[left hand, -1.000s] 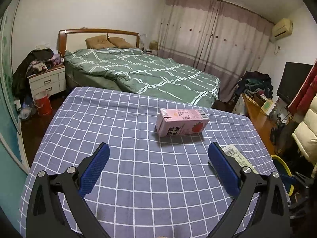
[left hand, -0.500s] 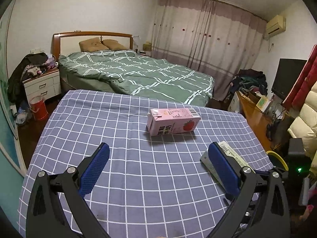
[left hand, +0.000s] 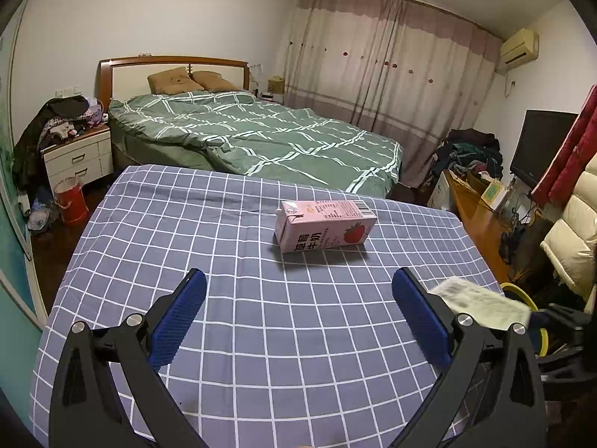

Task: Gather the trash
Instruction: 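Carry the green box to the yellow bin and release it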

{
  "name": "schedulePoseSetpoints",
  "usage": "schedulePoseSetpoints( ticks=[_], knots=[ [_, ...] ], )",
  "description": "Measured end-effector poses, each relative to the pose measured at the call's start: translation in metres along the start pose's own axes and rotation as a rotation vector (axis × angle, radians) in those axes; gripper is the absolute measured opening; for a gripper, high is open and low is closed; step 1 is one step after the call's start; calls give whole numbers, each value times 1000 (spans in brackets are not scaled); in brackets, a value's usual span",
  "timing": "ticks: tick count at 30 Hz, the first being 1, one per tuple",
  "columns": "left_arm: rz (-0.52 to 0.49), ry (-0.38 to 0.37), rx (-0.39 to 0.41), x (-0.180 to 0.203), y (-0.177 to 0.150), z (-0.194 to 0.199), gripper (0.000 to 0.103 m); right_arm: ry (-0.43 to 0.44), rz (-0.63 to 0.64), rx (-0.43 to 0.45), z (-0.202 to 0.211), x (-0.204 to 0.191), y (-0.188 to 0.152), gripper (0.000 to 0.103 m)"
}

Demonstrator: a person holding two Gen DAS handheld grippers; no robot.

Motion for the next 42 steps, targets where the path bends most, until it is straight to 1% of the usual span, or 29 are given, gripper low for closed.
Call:
schedulePoseSetpoints(
  ticks=[6,9,12,17,19,22,24,27,30,33,37,40,42],
  knots=[
    [3,-3,-2,0,-1,0,98,2,13,45,48,-1,-2,67],
    [3,-3,-3,1,-1,0,98,6,15,41,64,0,-7,68],
    [3,-5,-4,1,-2,0,98,-5,31,1,72,2,-17,68],
    [1,-18,-11,5,-4,-1,98,-26,60,-95,77,6,-39,68],
    [-1,-22,-10,6,-4,0,98,-42,51,-93,80,13,-41,67],
    [-10,-21,-7,9,-5,1,98,-76,-4,-54,89,35,-39,67],
    [-11,-28,-14,10,-6,0,98,-105,-64,-20,97,57,-39,67],
    [-16,-54,-37,14,-9,-2,98,-166,-176,34,110,100,-43,67],
    [-20,-78,-59,20,-13,-5,98,-241,-287,69,120,148,-56,67],
    [-14,-97,-93,24,-16,-9,98,-310,-374,74,121,190,-75,67],
    [-11,-126,-129,30,-14,-13,98,-344,-458,70,115,230,-94,68],
    [-54,-122,-138,38,-11,-17,98,-361,-509,64,108,255,-106,68],
    [-84,-126,-146,43,-10,-22,98,-374,-536,47,100,269,-115,71]
  ],
)
Point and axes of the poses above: each gripper's, at about its wrist camera, not at the fingertips, and z roughly against the way its jaws point, x to its right, y to its top, the point moved 9 cm from there along -z, roughly the way its jaws point, and after that the axes turned 10 degrees about y, right-handed, at the moved point
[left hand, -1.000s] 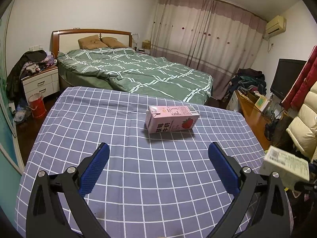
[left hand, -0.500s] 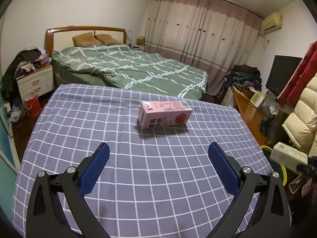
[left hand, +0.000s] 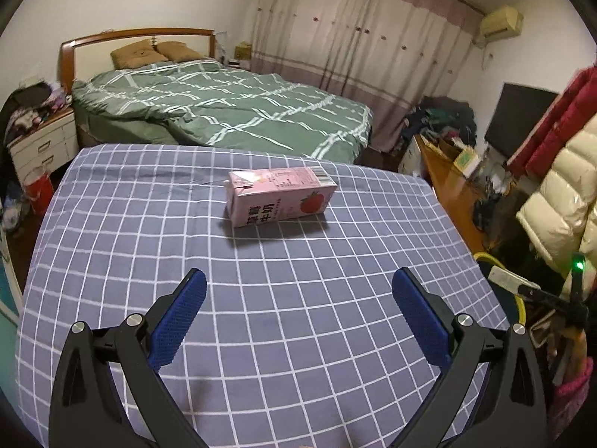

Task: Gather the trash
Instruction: 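Carry the green box to the yellow bin and release it, then grasp the pink milk carton with the left tool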

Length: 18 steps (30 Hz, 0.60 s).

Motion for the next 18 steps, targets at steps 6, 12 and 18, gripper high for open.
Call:
schedulePoseSetpoints(
  ticks=[6,12,18],
  knots=[
    [-63,15,-34,4,9,-26,98,3,-55,-1,-7,16,-7,78],
    [-59,21,-78,-12,31,-72,98,20,-45,14,-2,12,-3,81],
    [-127,47,-76,-20,58,-113,98,34,-38,12,-5,5,-1,81]
  ],
)
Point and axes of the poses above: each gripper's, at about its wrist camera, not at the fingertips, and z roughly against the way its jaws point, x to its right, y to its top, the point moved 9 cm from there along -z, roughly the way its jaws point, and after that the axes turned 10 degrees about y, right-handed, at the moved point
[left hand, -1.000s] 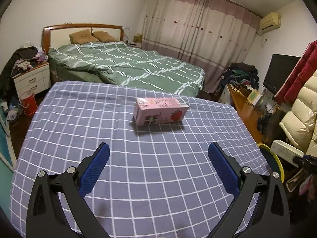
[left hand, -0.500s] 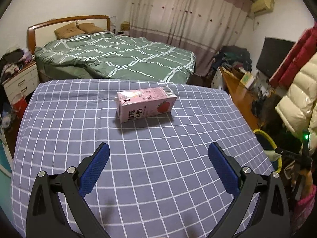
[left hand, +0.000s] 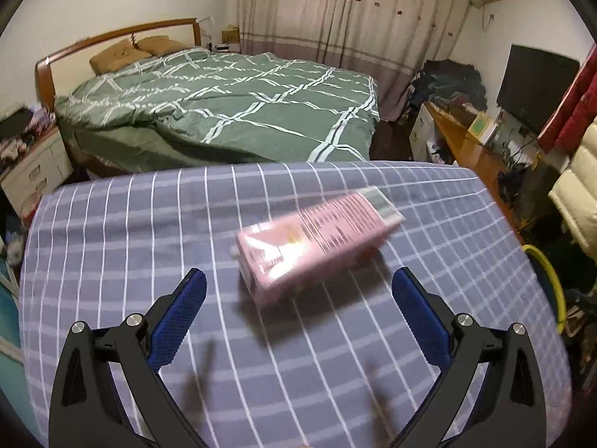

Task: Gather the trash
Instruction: 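Grasp the pink milk carton with the left tool, then carry the milk carton to the yellow bin and release it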

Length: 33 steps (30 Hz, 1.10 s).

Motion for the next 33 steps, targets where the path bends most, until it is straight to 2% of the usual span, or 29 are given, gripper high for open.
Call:
schedulePoseSetpoints(
  ticks=[7,13,18,26,33],
  knots=[
    [-112,-16,7,8,24,-26,98,9,1,-24,-12,-3,-1,81],
    [-272,-35,-31,31,27,-43,98,23,17,-37,-19,-12,1,81],
    [-357,-39,-64,45,18,-50,80,38,28,-48,-22,-19,0,81],
    [-332,-151,-138,66,0,-37,44,78,33,-53,-17,-25,-8,81],
    [-290,-136,-138,92,-12,-16,40,116,26,-35,3,-22,-17,81]
  ],
)
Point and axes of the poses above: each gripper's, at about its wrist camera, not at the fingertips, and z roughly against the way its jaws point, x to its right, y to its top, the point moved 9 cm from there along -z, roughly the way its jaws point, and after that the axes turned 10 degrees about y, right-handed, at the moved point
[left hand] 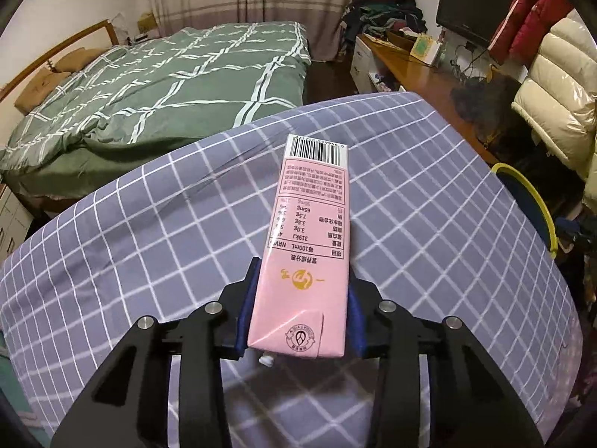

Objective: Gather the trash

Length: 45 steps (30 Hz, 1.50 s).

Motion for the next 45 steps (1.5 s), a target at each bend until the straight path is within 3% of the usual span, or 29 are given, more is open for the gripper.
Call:
schedulePoseSetpoints(
  ticks=[8,17,24,31,35,37,38,39,45],
  knots=[
    [-24,-13,38,71,10,48,40,12,-17,64,41,13,-10,81],
    [-154,-165,68,218,34,86,40,-56,-49,144,87,54,-25,81],
    [-267,-267,16,345,44,68,40,-82,-97,184,115,86,-39,81],
    [-329,-262,-64,428,51,17,40,-79,-128,196,125,107,-50,81],
    [-330,-232,-74,449,54,-5,41,-64,-132,192,123,108,-53,81],
    [-311,-216,-81,453,55,-13,53,-65,-129,189,122,105,-54,81],
    [-295,-205,-85,452,55,-14,73,-64,-124,187,120,103,-53,81],
    [-270,-192,-74,448,56,-12,81,-62,-117,183,119,100,-53,81],
    [-162,-180,3,394,50,38,95,-55,-59,152,112,72,-60,81]
  ],
)
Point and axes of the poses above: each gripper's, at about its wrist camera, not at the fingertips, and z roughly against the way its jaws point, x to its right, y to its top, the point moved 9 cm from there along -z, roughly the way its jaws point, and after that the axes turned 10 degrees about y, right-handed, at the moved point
